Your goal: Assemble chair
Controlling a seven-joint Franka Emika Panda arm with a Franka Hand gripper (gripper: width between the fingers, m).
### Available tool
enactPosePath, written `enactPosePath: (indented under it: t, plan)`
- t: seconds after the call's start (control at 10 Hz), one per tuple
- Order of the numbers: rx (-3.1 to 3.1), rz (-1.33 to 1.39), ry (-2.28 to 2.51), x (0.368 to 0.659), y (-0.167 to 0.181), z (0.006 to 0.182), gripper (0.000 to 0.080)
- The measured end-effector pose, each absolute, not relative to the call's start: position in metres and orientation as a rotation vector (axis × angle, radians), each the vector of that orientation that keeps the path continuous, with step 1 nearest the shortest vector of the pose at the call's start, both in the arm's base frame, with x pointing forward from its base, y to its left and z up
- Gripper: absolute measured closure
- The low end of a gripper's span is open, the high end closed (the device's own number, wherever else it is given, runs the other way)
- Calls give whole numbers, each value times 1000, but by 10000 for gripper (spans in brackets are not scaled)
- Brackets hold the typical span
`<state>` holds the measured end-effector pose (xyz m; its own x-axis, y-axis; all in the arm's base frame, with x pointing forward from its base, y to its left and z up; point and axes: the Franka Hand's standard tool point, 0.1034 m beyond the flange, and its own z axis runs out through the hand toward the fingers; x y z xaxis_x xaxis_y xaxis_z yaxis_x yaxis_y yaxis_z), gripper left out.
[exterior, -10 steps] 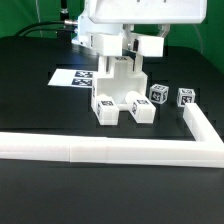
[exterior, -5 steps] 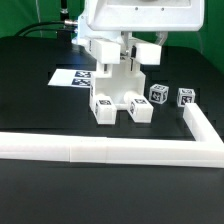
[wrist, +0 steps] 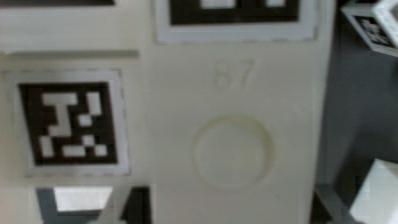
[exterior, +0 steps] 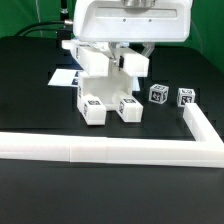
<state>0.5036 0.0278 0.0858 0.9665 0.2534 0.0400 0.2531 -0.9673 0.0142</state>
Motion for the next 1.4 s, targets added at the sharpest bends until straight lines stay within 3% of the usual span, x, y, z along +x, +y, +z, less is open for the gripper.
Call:
enactPosePath:
  t: [0.8, 1.0, 1.4]
  plan:
    - [3057, 92, 558, 508, 3, 72, 505]
    - [3056, 89, 559, 508, 3, 72, 188]
    - [3056, 89, 559, 507, 3, 72, 152]
